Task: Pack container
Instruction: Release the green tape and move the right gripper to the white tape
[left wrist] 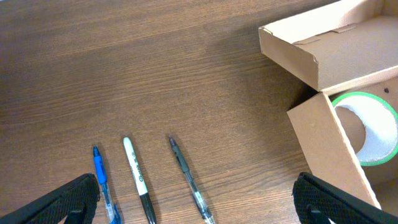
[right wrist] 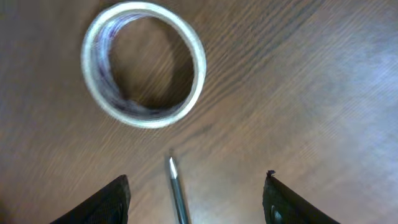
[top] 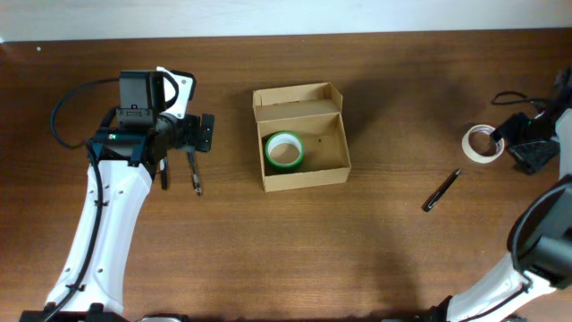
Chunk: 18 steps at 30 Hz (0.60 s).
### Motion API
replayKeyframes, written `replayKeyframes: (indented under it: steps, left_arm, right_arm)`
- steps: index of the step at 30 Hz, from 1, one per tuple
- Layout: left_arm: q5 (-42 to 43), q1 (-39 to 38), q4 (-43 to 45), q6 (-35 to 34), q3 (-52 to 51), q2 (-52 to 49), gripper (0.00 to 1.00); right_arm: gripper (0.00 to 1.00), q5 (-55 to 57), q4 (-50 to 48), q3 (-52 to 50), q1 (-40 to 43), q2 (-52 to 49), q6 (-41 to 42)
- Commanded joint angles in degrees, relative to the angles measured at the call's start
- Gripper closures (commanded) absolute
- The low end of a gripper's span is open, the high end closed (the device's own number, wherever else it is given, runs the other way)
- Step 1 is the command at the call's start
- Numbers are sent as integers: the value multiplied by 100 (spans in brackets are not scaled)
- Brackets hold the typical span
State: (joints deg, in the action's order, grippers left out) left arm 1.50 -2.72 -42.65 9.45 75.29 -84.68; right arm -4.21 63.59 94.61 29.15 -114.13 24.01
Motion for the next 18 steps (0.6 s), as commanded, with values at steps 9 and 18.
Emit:
replayKeyframes:
  steps: [9,18]
  left_arm:
    - [63,26,9,76,103,-39,1]
    - [63,26,9,76,103,-39,0]
  right_arm:
    - [32,-44,-763,22,20,-643,407]
    - [32,540,-837,20,20,-938,505]
